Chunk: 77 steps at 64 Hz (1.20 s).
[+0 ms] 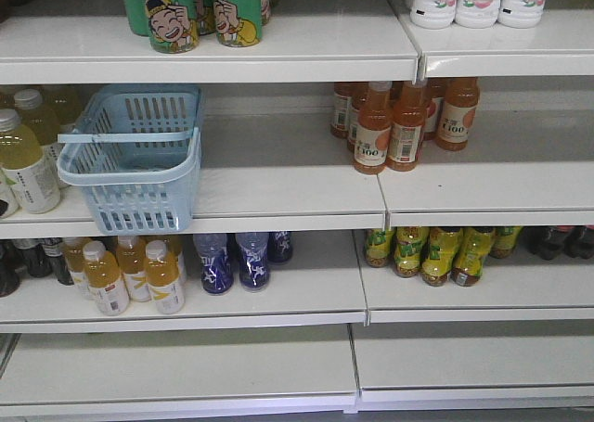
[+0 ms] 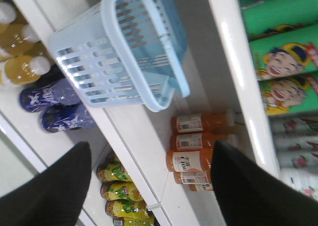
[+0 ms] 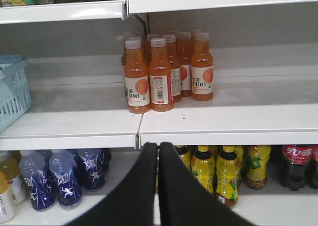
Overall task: Place coke in basket with both arms
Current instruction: 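Close the left gripper on the basket handle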
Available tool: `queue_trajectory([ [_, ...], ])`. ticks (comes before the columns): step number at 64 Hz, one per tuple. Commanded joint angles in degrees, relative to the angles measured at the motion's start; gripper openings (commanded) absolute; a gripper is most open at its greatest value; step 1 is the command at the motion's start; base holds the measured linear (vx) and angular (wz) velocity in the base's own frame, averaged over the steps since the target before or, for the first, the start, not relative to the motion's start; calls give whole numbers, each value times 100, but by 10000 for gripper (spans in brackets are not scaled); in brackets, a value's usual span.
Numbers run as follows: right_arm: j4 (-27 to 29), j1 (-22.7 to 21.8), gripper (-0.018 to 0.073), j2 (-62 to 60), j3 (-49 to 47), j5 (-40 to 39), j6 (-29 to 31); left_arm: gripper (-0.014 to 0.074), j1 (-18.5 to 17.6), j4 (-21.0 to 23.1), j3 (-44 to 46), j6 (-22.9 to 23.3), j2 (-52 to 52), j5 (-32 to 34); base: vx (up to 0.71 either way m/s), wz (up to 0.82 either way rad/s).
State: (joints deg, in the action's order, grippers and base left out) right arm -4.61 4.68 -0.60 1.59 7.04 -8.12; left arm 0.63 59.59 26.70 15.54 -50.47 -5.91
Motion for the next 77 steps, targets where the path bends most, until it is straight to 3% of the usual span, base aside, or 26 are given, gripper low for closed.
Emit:
queue_trajectory([
  [1, -55, -3, -9, -104, 60, -447, 28, 490, -16, 399, 339, 3, -502, 269, 0, 0],
  [35, -55, -3, -9, -104, 60, -447, 28, 407, -16, 409, 2412, 3, -2776, -161, 0, 0],
  [53, -55, -3, -9, -104, 60, -447, 28, 407, -23, 703, 3128, 3, -3593, -286, 0, 0],
  [77, -55, -3, -9, -104, 60, -447, 28, 407, -23, 735, 3972, 3, -4422, -287, 0, 0],
])
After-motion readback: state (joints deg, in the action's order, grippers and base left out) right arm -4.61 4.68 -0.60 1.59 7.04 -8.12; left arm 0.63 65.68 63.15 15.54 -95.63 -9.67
